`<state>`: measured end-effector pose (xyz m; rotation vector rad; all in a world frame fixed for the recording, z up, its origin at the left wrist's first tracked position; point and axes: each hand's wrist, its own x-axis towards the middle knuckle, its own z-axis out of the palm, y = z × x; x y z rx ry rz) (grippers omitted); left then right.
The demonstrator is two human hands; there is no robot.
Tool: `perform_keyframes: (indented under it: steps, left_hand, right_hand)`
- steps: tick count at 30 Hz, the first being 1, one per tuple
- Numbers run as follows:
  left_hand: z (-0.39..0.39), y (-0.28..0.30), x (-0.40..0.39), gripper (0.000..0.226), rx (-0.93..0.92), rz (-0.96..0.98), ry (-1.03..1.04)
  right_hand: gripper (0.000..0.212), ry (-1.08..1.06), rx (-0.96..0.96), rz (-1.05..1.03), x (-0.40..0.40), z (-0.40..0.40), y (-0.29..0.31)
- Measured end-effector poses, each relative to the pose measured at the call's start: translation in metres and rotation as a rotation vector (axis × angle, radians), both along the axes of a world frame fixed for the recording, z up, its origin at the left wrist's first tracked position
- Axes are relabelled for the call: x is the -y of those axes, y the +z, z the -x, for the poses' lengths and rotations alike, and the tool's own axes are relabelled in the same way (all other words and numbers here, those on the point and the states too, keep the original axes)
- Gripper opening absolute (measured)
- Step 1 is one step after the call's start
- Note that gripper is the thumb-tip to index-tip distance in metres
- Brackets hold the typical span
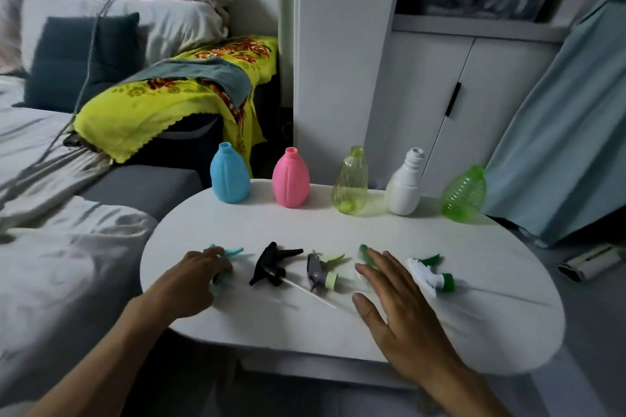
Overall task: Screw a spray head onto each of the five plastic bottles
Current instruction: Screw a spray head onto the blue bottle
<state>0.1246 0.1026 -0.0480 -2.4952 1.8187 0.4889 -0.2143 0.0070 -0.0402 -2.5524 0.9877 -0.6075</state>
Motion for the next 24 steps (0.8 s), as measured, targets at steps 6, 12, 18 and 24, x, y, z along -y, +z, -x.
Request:
perform_keyframes:
  steps: [6, 12, 18, 24]
  left_hand:
    - [0.0, 0.004, 0.003, 0.03, -0.004, 0.207, 0.118]
    - [0.012, 0.043, 0.02, 0.013, -0.153, 0.403, 0.424]
    - [0.089, 0.079, 0.056, 0.024, -1.289, 0.528, 0.524]
    - [0.134, 0.064, 0.078, 0.033, -1.49, 0.398, 0.482]
  right_hand:
    - [0.033, -0.008, 0.094, -0.011, -0.008, 0.003, 0.006]
    - [0.014, -0.014, 0.252, -0.069, -0.006, -0.022, 0.029]
    - [0.058, 0.105, 0.202, 0.021, 0.009, -0.074, 0.052]
    - [0.043, -0.029, 0.371, -0.034, 0.035, -0.088, 0.032]
